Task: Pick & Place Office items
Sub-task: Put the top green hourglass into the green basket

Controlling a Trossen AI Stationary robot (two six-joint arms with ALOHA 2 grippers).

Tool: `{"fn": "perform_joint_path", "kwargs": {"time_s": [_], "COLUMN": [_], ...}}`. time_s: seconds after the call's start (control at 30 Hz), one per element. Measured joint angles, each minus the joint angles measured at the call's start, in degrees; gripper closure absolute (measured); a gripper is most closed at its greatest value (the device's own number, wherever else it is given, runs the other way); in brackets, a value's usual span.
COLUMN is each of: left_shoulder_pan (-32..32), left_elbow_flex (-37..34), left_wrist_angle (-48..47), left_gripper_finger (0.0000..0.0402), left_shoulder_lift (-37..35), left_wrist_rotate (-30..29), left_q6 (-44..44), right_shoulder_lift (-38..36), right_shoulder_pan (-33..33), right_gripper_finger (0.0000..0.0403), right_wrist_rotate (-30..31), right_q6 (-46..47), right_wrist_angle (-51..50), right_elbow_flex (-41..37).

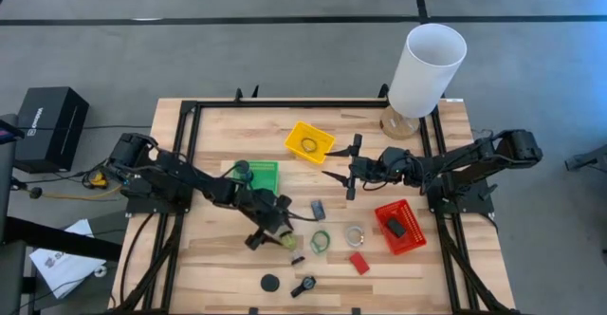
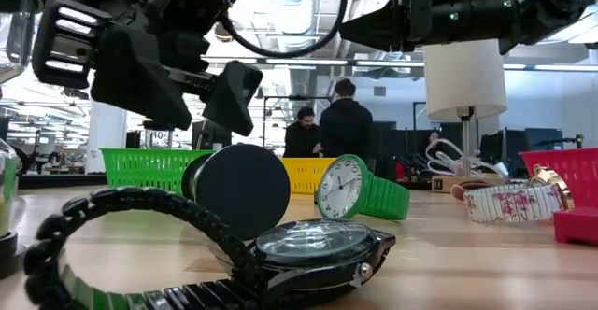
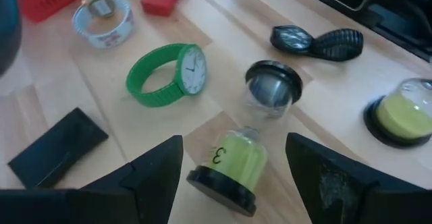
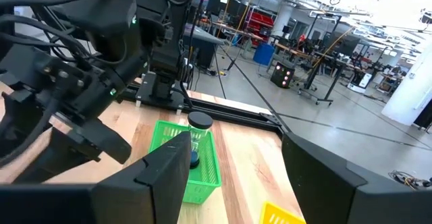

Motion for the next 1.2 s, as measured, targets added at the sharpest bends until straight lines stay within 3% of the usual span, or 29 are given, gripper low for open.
{"fn": "perform_joint_path", "kwargs": {"time_s": [0.37, 0.67, 0.97, 1.2], "left_shoulder_pan": [0.61, 1.01, 1.01, 1.01], "left_elbow_flex": [0.28, 0.35, 0.35, 0.35], "left_wrist_angle": [0.23, -0.13, 0.02, 0.10], "left_gripper_finger": [0.0143, 0.0145, 0.0192, 0.0181], "left_shoulder_lift": [5.64, 7.98, 7.96, 7.96], "left_wrist_rotate": [-0.02, 0.00, 0.02, 0.02], "left_q6": [8.48, 9.77, 9.69, 9.56], "right_shoulder_lift": [0.02, 0.02, 0.02, 0.02], "right_shoulder_pan": [0.00, 0.00, 0.01, 0.02], "right_gripper_finger": [0.0179, 0.0179, 0.0179, 0.0179], "right_wrist_rotate": [0.00, 0.00, 0.01, 0.00], "right_q6": [0.13, 0.15, 0.13, 0.14], "right_wrist_angle": [0.44, 0.37, 0.00, 0.00], "right_elbow_flex": [-0.04, -0.04, -0.04, -0.04]}}
